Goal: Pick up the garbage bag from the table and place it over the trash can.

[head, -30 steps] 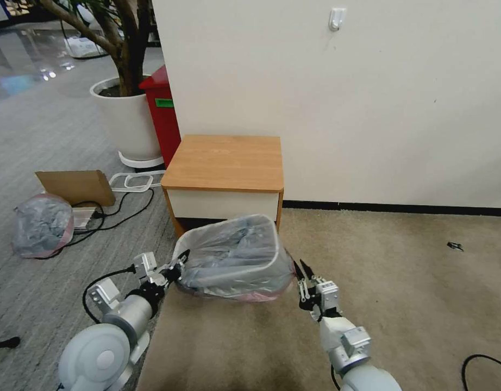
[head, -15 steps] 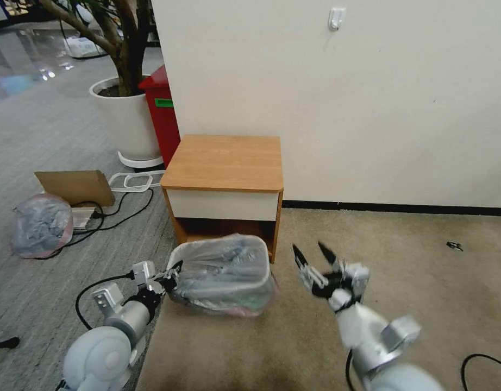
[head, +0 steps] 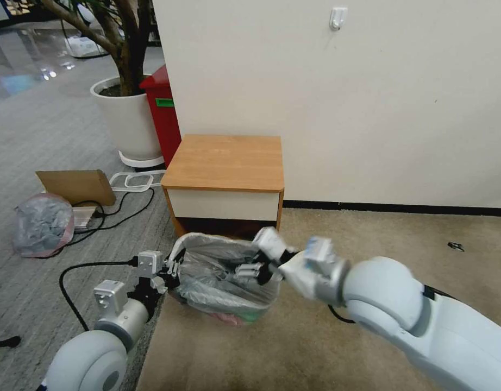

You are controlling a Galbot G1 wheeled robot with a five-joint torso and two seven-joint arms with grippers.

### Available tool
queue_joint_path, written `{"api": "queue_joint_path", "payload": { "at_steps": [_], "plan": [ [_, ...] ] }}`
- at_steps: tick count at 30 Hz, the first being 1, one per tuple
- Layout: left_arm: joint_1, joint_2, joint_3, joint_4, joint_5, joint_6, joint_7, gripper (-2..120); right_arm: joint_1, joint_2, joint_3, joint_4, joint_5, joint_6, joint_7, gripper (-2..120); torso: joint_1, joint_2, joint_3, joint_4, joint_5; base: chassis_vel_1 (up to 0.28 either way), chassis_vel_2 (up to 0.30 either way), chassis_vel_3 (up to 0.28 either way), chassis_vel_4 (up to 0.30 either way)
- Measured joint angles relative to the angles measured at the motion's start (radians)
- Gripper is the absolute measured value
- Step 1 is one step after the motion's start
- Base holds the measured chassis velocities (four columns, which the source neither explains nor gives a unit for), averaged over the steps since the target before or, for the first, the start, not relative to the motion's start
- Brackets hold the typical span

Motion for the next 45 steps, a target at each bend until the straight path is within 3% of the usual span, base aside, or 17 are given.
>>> {"api": "queue_joint_path", "payload": {
  "at_steps": [8,14,30,38,45],
  "plan": [
    [0.040,-0.023,0.003,-0.041,0.072,-0.004,-0.001,6,0.057,0.080,-0.095,-0.099,-0.100,0.003,0.035,18,0.000,0.000,0.000,0.0001,0.0000,0.000,0.000,0.000,0.000],
    [0.063,-0.035,-0.004,-0.069,0.101,-0.003,-0.003,6,0.079,0.082,-0.160,-0.112,-0.148,0.008,0.052,0,0.000,0.000,0.000,0.0000,0.0000,0.000,0.000,0.000,0.000],
    [0.062,-0.052,0.006,-0.094,0.186,0.007,-0.002,6,0.151,0.119,-0.277,-0.215,-0.198,0.012,0.120,0,0.000,0.000,0.000,0.0000,0.0000,0.000,0.000,0.000,0.000],
    [0.061,-0.076,0.029,-0.100,0.288,-0.008,0.045,6,0.172,0.162,-0.317,-0.282,-0.113,0.013,0.220,0,0.000,0.000,0.000,0.0001,0.0000,0.000,0.000,0.000,0.000],
    [0.053,-0.086,0.053,-0.099,0.307,-0.013,0.053,6,0.172,0.180,-0.323,-0.326,-0.094,0.013,0.247,0,0.000,0.000,0.000,0.0001,0.0000,0.000,0.000,0.000,0.000]
  ]
}}
